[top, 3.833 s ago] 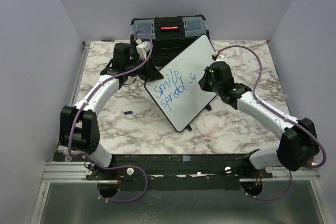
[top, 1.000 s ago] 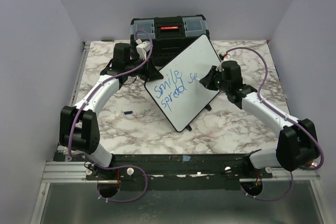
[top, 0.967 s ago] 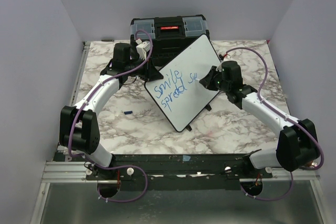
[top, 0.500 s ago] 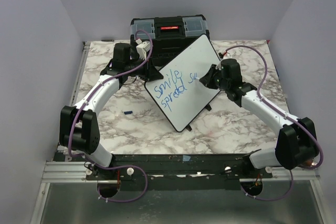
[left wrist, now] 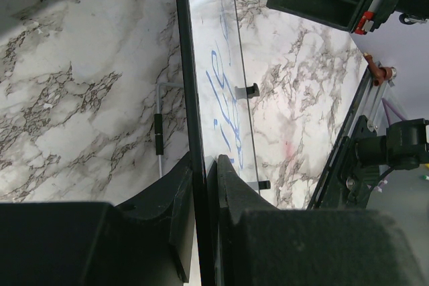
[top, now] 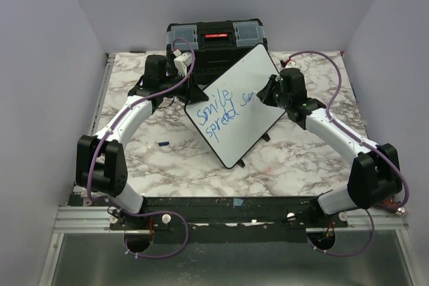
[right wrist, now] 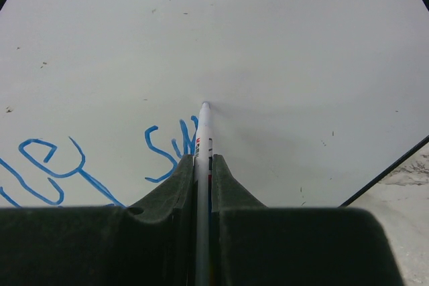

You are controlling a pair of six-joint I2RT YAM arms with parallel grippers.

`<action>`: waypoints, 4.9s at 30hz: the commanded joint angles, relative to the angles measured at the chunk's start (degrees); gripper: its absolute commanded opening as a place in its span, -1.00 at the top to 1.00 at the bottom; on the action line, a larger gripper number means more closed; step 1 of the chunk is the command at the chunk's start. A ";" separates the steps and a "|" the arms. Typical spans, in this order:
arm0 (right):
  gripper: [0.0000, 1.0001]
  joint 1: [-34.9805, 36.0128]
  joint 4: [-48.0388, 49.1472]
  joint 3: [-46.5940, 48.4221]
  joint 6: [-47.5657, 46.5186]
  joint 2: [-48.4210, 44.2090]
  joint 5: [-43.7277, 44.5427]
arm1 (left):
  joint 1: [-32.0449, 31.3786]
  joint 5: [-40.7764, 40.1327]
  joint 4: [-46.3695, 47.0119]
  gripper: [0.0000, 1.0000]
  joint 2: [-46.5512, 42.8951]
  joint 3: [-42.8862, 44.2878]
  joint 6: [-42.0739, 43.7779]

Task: Write a sentence on the whiteboard
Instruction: Write a sentence on the whiteboard stand.

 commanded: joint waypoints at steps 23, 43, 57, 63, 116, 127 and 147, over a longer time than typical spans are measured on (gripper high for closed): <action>0.99 0.11 -3.62 -6.55 -0.09 -3.66 -5.17 | -0.39 -0.05 5.29 1.00 -2.40 0.22 4.75; 0.99 0.09 -5.71 -8.51 -2.89 -12.85 -1.95 | -0.39 -0.13 5.47 1.00 -2.45 0.17 4.68; 0.99 -2.22 -2.24 -9.69 -0.83 -11.11 2.53 | -0.39 -0.08 5.82 1.00 -2.36 0.12 4.33; 0.99 -3.15 0.10 -8.80 0.49 -9.11 1.42 | -0.35 -0.22 5.49 1.00 -2.33 0.16 4.42; 0.99 -5.08 4.19 -5.85 -0.43 -0.74 -11.49 | -0.48 -0.33 5.11 1.00 -2.45 0.34 4.69; 0.99 -5.12 1.09 -7.99 -1.41 -2.37 -5.41 | -0.48 -0.39 5.02 1.00 -2.49 0.33 4.68; 0.99 -5.08 3.56 -11.06 -0.94 -3.22 -15.53 | -0.48 -0.42 5.03 1.00 -2.22 0.43 4.68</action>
